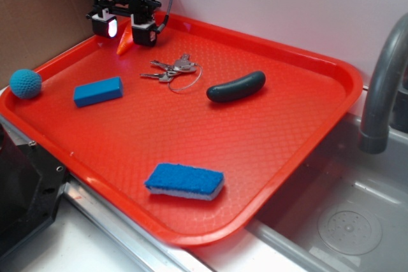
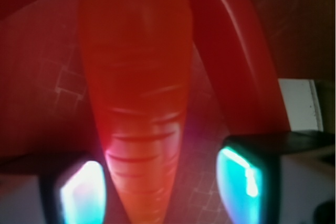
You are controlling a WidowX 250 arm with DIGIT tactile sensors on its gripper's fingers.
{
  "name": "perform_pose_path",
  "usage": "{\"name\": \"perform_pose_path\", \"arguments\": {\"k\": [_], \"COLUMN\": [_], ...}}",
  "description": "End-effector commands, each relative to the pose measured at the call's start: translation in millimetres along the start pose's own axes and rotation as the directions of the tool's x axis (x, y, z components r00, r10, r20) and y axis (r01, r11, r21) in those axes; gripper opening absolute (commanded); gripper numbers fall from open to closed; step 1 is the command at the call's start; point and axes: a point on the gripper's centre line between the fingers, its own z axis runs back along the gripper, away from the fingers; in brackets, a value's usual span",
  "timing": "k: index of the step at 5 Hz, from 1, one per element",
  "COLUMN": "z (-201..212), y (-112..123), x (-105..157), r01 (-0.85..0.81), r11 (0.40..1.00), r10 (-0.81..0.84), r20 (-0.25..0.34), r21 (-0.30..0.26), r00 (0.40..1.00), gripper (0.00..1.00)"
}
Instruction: Grab the carrot.
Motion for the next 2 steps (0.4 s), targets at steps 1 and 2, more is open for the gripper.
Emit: {"name": "perform_pose_path", "arguments": {"k": [1, 2], "z": [-0.2, 3.4], "y": [16.8, 15.8], "x": [-7.0, -5.8], "r01": [-0.040, -0.042], "r11": [0.999, 0.999], "r10": [0.040, 0.042], "r20": [-0.011, -0.007], "r21": [-0.009, -0.015], "r00": [0.999, 0.999], "gripper": [0.00, 0.00]}}
